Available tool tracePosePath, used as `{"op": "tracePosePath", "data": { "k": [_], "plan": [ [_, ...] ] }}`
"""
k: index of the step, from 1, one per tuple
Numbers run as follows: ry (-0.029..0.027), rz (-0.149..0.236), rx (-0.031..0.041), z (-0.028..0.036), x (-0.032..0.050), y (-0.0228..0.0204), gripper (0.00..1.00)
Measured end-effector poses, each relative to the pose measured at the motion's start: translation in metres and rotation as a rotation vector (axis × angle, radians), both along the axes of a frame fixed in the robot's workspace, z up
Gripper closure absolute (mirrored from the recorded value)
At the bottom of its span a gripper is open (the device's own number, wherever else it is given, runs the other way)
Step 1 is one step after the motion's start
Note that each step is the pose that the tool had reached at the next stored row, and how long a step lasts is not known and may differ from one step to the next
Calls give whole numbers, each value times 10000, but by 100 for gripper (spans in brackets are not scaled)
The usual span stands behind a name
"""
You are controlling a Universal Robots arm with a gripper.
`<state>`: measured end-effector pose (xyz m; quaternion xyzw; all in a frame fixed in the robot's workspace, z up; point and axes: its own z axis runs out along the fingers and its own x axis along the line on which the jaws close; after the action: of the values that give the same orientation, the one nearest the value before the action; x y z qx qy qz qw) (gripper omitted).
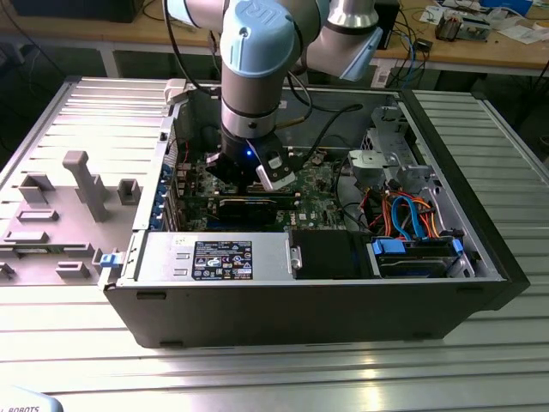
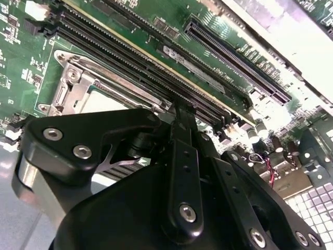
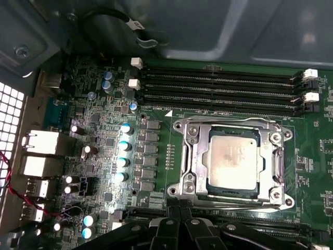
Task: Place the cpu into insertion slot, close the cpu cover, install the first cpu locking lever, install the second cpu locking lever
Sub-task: 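Install the second cpu locking lever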
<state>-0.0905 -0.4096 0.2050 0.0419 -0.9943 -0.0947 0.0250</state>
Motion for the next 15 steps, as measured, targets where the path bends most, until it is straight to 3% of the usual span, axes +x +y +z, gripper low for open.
{"op": "tracePosePath", "data": {
  "k": [3, 5, 12, 15],
  "plan": [
    [1, 2, 10, -4, -6, -1, 89],
    [2, -2, 63, -9, -7, -1, 89],
    [2, 0, 340, -37, -6, 0, 89],
    [0, 0, 421, -49, -6, 0, 89]
  ]
}}
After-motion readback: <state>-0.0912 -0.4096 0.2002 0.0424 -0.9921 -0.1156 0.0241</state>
